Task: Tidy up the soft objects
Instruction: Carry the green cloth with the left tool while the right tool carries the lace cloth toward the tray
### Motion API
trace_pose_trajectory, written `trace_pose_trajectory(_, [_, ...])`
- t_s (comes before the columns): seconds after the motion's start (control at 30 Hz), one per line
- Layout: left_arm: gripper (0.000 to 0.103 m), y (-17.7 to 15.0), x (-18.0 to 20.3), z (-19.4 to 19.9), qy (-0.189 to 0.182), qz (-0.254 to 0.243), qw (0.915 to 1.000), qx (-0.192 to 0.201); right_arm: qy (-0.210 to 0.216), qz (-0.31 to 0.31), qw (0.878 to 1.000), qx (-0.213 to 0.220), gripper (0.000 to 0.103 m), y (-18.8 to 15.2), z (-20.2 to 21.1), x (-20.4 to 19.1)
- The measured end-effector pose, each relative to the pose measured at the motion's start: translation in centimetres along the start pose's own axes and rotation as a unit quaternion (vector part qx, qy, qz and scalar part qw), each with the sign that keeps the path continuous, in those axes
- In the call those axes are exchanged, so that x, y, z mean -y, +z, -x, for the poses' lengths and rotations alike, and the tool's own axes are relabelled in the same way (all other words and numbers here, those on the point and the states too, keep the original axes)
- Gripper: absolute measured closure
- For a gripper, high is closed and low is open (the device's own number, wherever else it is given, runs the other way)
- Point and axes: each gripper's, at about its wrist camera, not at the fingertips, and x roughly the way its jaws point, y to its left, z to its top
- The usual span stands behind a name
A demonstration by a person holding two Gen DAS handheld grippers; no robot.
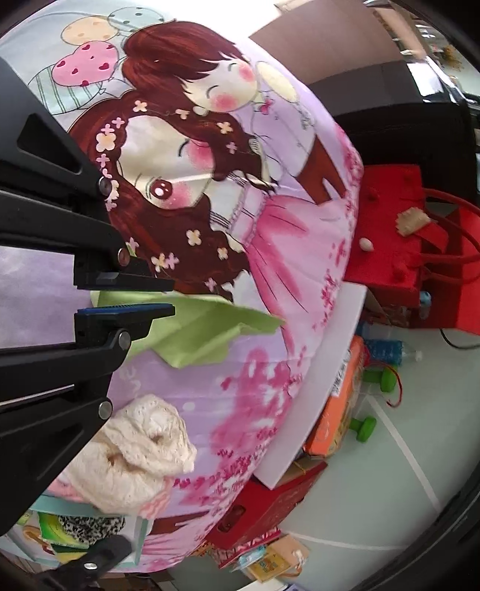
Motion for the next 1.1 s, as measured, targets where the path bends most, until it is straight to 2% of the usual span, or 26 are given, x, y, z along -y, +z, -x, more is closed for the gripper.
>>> trace_pose_trajectory(0.03, [0.093,0.0,-0.2,-0.3,0.003,0.004,1.0000,-0.005,-0.002,-0.003,1.000,-0.005,0.096,-0.3,0.0,0.3])
trace_pose_trajectory(0.1, [0.070,-0.2,-0.3,-0.8,0.004,0.008,0.9999,-0.012,-0.005,-0.014,1.000,-0.016,0.096,-1.1,-0.2,0.9])
trace_pose_trajectory(0.13, [0.048,-0.2,-0.4,-1.0,0.004,0.010,0.9998,-0.016,-0.005,-0.020,1.000,-0.021,0.096,-1.4,-0.2,1.2])
trace_pose_trajectory(0.17, [0.039,-0.3,-0.4,-1.2,0.001,0.012,0.9997,-0.019,-0.006,-0.024,0.999,-0.024,0.096,-1.6,-0.2,1.4])
trace_pose_trajectory(0.27, [0.039,-0.3,-0.1,-1.3,-0.009,0.009,0.9997,-0.022,-0.006,-0.035,0.999,-0.034,0.096,-2.5,-0.1,2.2])
trace_pose_trajectory(0.43, [0.035,-0.7,0.9,-2.5,0.013,-0.015,0.9993,-0.033,0.001,-0.054,0.998,-0.045,0.096,-3.5,0.2,3.0])
trace_pose_trajectory(0.6, [0.035,-1.2,1.0,-4.0,0.028,-0.013,0.9983,-0.049,-0.004,-0.056,0.997,-0.056,0.096,-4.4,0.3,3.1])
trace_pose_trajectory(0.83, [0.035,-1.6,1.5,-4.7,0.053,-0.023,0.9975,-0.041,-0.001,-0.048,0.996,-0.069,0.093,-4.8,-0.3,2.9])
trace_pose_trajectory(0.9, [0.042,-1.6,1.7,-4.7,0.049,-0.026,0.9977,-0.038,-0.001,-0.047,0.996,-0.072,0.093,-4.8,-0.3,2.8])
trace_pose_trajectory(0.97, [0.063,-1.6,1.8,-4.7,0.039,-0.028,0.9982,-0.034,-0.001,-0.047,0.996,-0.074,0.093,-4.9,-0.4,2.8])
trace_pose_trajectory(1.03, [0.077,-1.5,2.1,-4.6,0.031,-0.032,0.9986,-0.030,0.001,-0.047,0.996,-0.076,0.093,-4.9,-0.5,2.7])
trace_pose_trajectory(1.07, [0.083,-1.6,2.3,-4.6,0.026,-0.035,0.9986,-0.029,0.001,-0.046,0.996,-0.076,0.093,-4.9,-0.5,2.7])
trace_pose_trajectory(1.1, [0.084,-1.6,2.4,-4.7,0.023,-0.035,0.9987,-0.030,0.002,-0.045,0.996,-0.076,0.093,-4.9,-0.5,2.7])
